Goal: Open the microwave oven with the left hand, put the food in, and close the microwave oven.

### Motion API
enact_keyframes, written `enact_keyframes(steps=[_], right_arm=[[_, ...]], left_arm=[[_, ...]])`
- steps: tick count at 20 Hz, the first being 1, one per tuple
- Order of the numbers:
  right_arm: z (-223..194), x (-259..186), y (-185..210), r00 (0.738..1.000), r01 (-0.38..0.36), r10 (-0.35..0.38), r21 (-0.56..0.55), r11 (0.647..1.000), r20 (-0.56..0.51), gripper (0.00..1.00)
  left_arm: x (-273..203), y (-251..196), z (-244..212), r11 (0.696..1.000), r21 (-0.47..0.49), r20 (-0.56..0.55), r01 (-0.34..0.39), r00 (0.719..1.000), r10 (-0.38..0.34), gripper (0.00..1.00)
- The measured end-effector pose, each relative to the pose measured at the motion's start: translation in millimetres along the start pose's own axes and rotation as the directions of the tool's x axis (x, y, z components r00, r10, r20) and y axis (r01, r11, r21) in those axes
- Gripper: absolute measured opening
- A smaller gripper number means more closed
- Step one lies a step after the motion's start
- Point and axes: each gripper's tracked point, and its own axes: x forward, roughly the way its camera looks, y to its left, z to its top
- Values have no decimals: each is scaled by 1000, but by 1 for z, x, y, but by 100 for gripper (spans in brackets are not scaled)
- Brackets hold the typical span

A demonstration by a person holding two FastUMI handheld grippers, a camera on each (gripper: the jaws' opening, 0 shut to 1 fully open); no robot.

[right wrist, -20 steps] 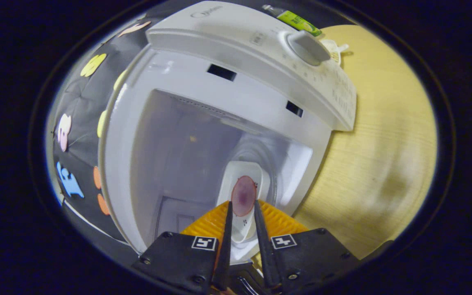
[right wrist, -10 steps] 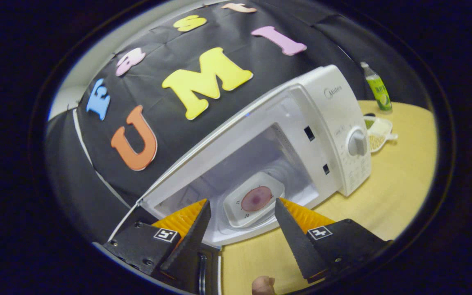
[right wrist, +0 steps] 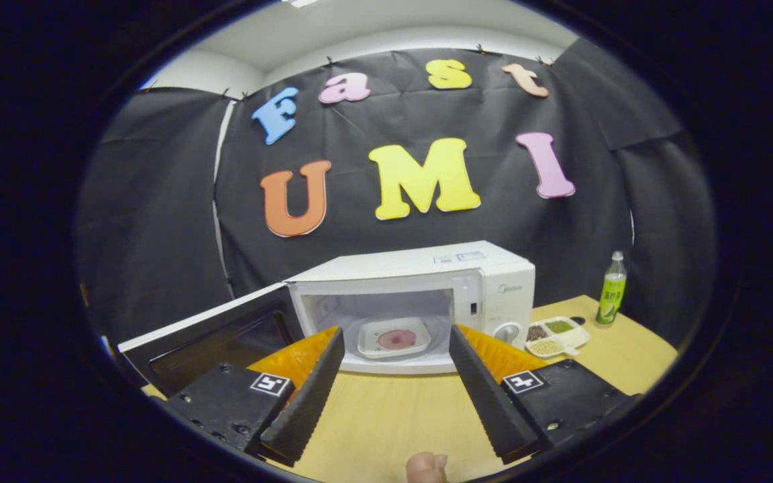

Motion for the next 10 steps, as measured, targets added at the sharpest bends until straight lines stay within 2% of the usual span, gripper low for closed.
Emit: enact_keyframes(steps=[1,2,3,4,5,6,8,9,10], right_arm=[[6,-14,0,1000,-9,9,-44,999,12,91],[11,-28,1,999,-17,19,-82,996,32,90],[19,-39,1,998,-14,20,-110,994,52,100],[23,-51,-4,998,0,9,-127,992,67,100],[29,-62,-9,997,26,-16,-132,991,80,92],[34,-73,-13,996,31,-19,-137,990,87,94],[47,-90,-14,994,26,-10,-146,989,108,95],[54,-98,-15,993,23,-5,-152,988,118,100],[57,-105,-13,993,8,11,-151,988,121,100]], left_arm=[[5,5,-7,1000,-6,-9,0,1000,0,87],[11,10,-15,1000,-18,-26,-8,1000,8,80],[19,11,-24,999,-33,-39,2,999,-4,69],[23,9,-33,999,-41,-53,20,998,-22,65],[30,11,-41,999,-46,-56,28,998,-31,67],[38,19,-50,998,-58,-64,22,998,-26,43],[52,25,-73,996,-82,-92,34,995,-41,18],[60,26,-87,995,-87,-113,42,992,-51,14],[70,26,-100,995,-86,-129,47,990,-58,14]])
